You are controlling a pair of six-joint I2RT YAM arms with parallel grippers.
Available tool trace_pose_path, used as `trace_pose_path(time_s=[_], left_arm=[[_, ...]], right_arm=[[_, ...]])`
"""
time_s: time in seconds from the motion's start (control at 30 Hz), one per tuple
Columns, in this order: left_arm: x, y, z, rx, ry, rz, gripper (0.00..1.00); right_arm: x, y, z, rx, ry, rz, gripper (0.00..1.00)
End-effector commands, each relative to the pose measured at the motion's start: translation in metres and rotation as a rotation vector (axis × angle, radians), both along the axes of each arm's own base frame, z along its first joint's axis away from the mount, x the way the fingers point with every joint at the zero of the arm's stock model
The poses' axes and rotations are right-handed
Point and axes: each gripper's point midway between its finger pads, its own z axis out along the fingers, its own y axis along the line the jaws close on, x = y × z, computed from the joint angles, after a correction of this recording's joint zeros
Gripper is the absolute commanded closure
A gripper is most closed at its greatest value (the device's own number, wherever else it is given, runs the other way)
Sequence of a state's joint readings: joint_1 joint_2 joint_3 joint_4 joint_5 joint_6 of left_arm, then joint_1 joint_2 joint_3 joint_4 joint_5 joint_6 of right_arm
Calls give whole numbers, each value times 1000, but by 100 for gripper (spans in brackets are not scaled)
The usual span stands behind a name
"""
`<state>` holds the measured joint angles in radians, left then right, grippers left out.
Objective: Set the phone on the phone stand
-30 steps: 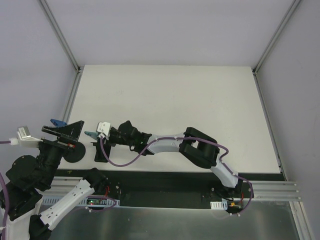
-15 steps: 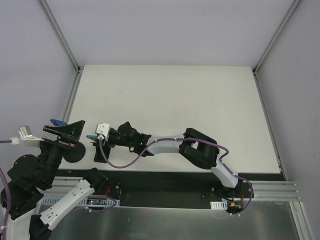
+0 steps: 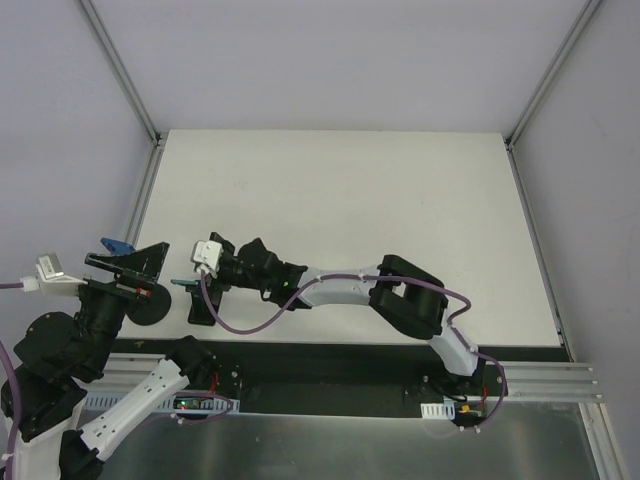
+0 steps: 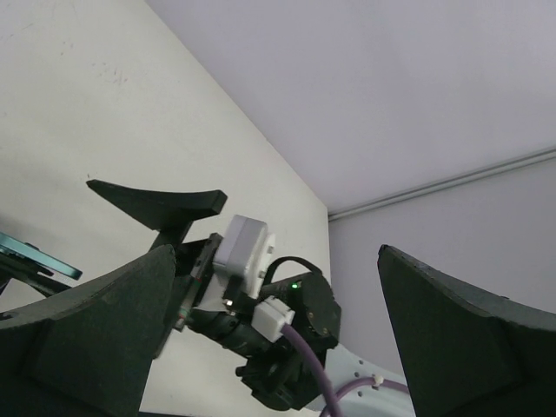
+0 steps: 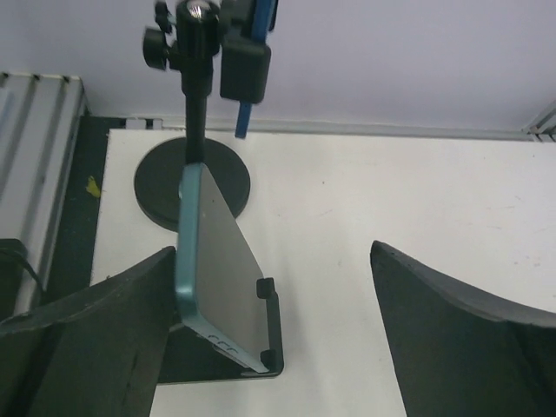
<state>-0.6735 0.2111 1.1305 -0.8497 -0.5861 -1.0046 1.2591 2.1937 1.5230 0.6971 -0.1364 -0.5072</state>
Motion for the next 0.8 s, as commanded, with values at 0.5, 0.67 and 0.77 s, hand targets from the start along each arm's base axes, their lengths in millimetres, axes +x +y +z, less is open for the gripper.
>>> trace_pose_path(time_s=[0.5,0.67,0.77], left_arm=[[18,-40,8,151,-25,-146,1],[30,-67,33,190,-98,-236,1],[31,-78,49,206,-144,-281,1]], right_arm=[[60,-325,200,33,-96,-1095,4],[20,-485,215,-38,-108,-1397,4],[-6,-552,222,107,41,-1354,4]])
